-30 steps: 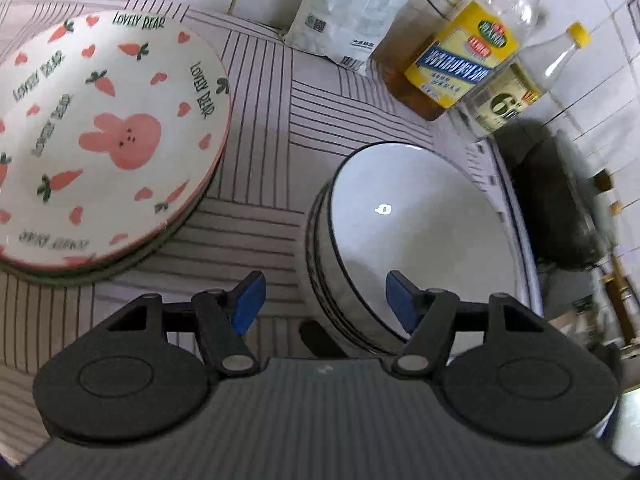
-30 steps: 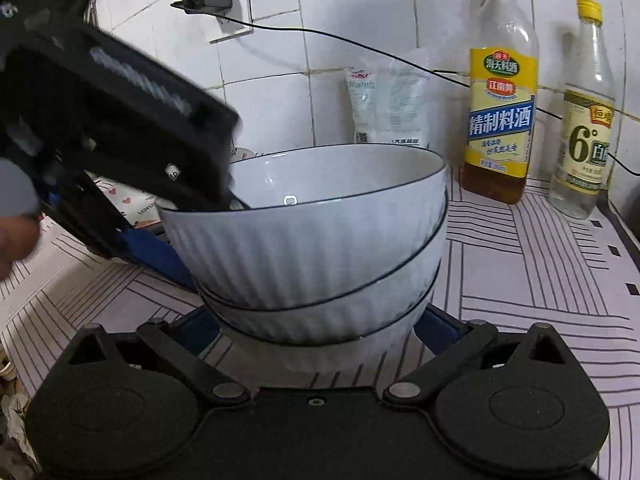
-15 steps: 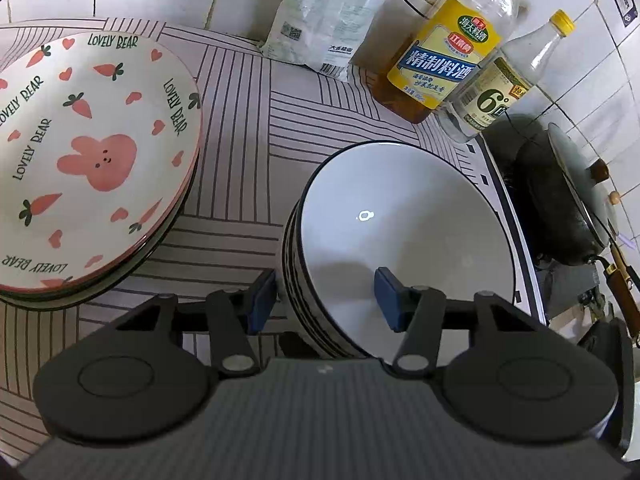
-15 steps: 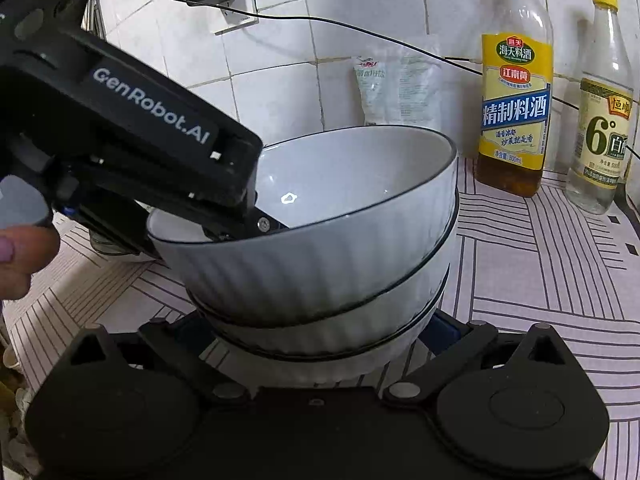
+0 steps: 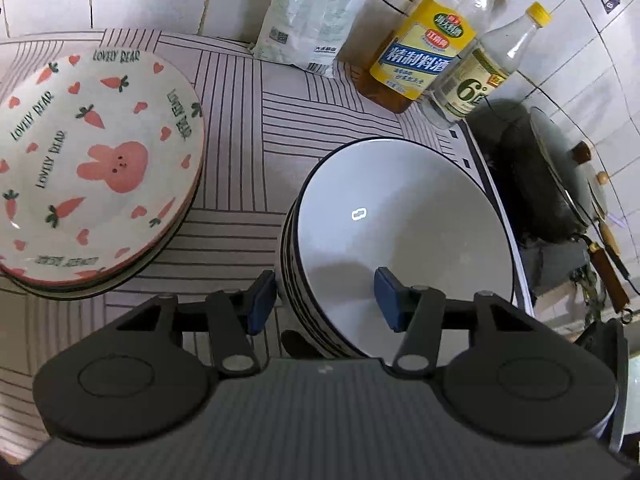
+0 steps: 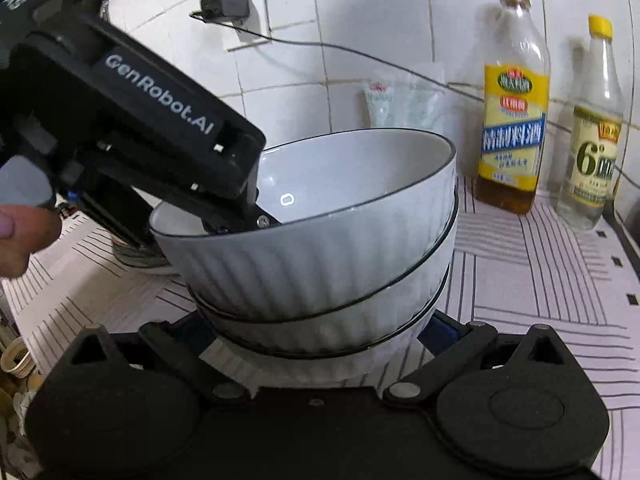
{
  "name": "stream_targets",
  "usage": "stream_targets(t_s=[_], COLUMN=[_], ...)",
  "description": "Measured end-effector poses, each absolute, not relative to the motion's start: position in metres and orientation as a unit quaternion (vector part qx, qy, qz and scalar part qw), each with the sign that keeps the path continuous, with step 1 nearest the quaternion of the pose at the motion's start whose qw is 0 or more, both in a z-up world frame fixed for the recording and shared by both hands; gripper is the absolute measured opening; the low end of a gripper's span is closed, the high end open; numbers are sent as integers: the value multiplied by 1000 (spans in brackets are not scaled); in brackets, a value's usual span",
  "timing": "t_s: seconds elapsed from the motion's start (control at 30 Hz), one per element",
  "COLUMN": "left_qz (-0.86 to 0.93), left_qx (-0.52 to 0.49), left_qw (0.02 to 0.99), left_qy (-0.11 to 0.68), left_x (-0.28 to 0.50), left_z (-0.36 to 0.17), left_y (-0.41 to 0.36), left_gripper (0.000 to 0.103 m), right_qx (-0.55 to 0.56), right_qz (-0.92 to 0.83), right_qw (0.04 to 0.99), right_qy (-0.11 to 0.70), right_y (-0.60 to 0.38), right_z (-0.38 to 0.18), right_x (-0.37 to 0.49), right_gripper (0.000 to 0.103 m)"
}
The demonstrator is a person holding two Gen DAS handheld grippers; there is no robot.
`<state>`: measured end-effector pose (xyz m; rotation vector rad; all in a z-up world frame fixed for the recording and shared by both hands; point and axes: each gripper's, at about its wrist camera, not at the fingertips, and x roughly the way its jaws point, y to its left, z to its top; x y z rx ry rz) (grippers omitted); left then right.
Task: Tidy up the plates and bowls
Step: 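Carry the bowl stack with both tools onto the bunny plate stack and release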
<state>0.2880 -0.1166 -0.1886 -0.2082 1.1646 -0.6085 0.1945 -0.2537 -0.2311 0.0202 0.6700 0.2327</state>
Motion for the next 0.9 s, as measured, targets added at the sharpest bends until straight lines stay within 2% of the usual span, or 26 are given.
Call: stream_targets(t_s=[0.23, 0.53, 0.7, 0.9], left_qz=[-286, -229, -202, -197], left_qx=[-128, -104, -89, -101], left_qw=[807, 839, 848, 839], left_qy=[500, 482, 482, 497], left_x=[273, 284, 304, 340], left_z=[-157, -127, -134, -165], left_y=[-68, -1, 22, 43], left_gripper=[52, 52, 52, 52], right_qx=[-3, -12, -20, -20], right_qz=[130, 201, 225, 235], right_qw=[941, 935, 934, 925], right_qy=[313, 291, 278, 299], right_y=[-226, -165, -139, -123], right_z=[-192, -176, -188, -214], right_x=[198, 238, 258, 292], right_gripper=[103, 103, 103, 103])
